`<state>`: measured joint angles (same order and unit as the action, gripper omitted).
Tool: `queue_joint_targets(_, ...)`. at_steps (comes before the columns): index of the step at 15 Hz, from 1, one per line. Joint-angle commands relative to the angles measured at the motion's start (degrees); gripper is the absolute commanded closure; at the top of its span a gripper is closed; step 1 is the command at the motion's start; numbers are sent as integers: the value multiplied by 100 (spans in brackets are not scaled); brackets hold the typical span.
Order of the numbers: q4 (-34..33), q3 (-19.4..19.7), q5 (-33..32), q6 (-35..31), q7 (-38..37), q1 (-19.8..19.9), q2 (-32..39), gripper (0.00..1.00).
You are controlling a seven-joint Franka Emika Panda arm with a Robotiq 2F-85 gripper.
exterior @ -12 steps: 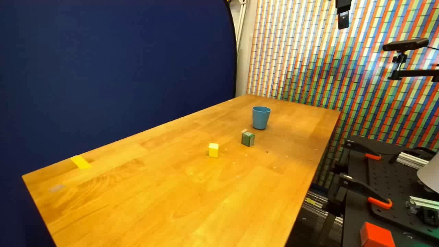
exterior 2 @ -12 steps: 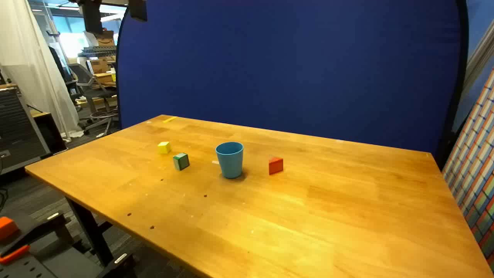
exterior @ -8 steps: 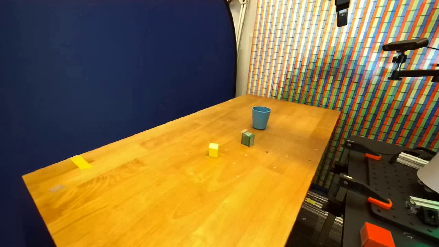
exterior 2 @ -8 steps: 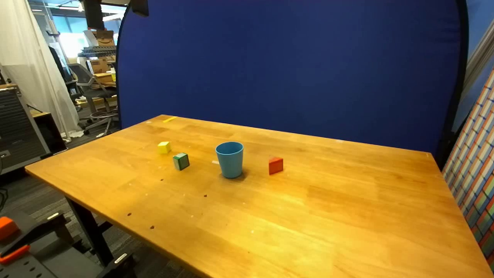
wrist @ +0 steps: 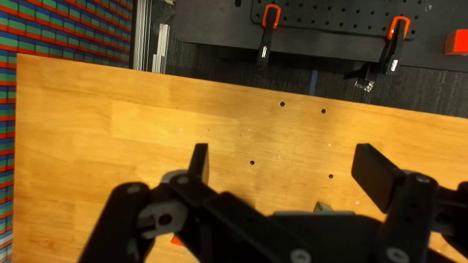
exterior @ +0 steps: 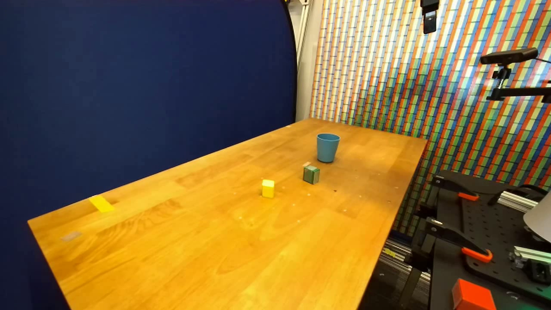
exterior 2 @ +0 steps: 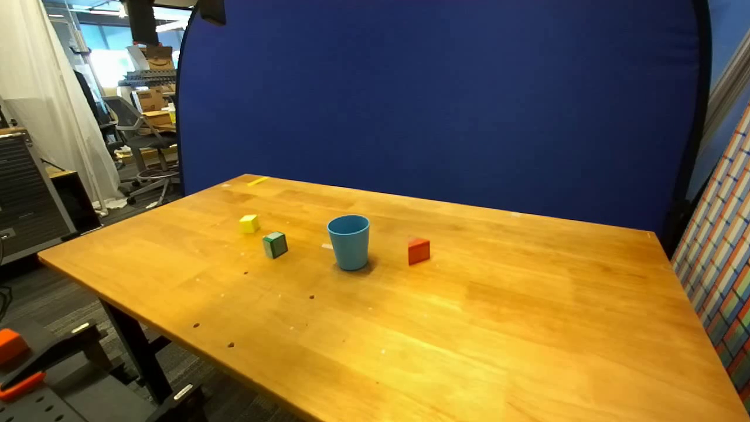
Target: Put the yellow cube inside the blue cup
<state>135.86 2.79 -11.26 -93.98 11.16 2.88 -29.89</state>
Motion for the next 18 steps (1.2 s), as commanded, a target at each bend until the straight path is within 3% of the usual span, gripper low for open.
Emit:
queue_joint_targets(1,130,51,-33,-566,-225,-48,70,0)
queue_joint_targets(6,507,-51,605,-2513,-150,-407,1172,0)
queue_joint_targets(10,318,-305,1144,-3671,135,-815,2516,0)
queue_joint_targets(13,-80,-569,1398,-4142,351,-968,3489,0)
queue_joint_targets(18,-842,-966,1560,-4299,663,-886,4685,0)
